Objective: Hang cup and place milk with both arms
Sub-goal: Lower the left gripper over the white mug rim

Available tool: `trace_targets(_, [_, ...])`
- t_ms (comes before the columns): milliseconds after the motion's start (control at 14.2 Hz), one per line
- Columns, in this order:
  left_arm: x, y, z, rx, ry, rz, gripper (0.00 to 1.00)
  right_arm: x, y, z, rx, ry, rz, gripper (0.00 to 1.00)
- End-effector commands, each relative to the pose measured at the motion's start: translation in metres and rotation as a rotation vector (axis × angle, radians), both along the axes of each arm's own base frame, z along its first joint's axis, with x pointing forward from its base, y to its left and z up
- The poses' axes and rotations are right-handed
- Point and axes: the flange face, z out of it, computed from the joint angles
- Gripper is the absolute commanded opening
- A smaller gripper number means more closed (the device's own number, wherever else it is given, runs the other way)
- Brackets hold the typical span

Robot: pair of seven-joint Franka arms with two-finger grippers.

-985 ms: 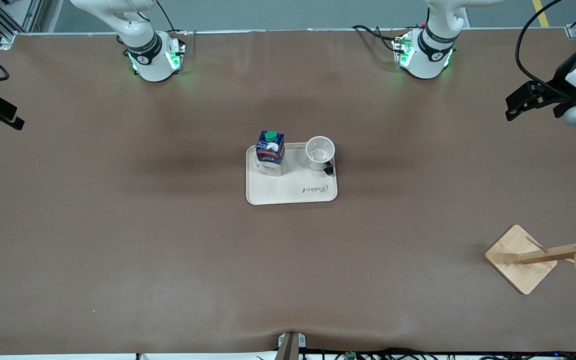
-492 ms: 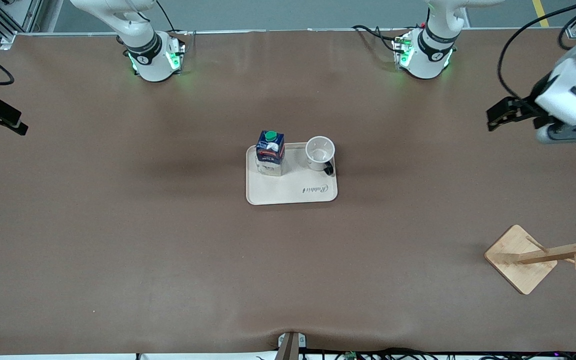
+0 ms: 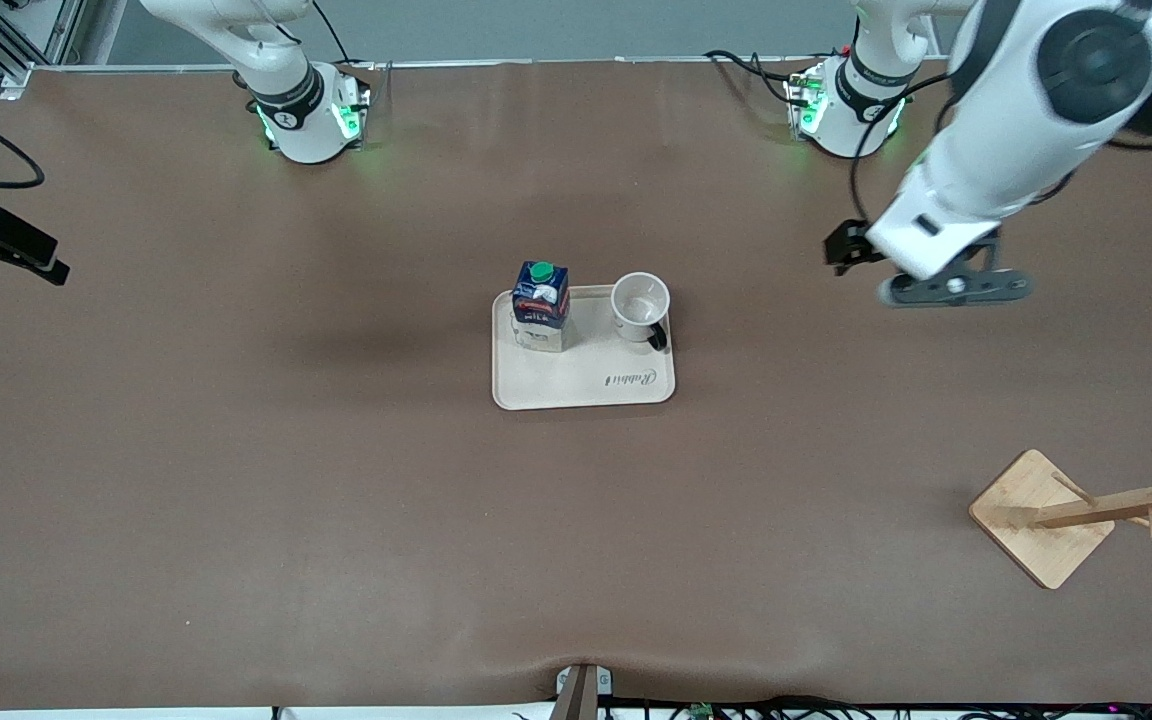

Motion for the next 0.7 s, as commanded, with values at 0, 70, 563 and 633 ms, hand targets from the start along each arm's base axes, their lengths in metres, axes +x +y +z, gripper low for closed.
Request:
trace_targets(0, [-0.020, -0.025, -0.043, -0.010, -0.006, 0.017, 1.00, 0.005, 0.005, -0.007, -0.002, 0.020, 0.005, 1.00])
trace_targets(70, [-0.027, -0.036, -0.056, -0.013, -0.015, 0.019, 1.00, 0.005, 0.015, -0.008, -0.002, 0.024, 0.024, 1.00])
trace_targets(563, [-0.074, -0.129, -0.156, -0.026, -0.021, 0.258, 1.00, 0.006, 0.029, -0.048, -0.015, 0.202, 0.052, 1.00])
trace_targets(633, [-0.078, -0.138, -0.172, -0.027, -0.023, 0.296, 0.96, 0.007, 0.029, -0.056, -0.015, 0.231, 0.050, 1.00])
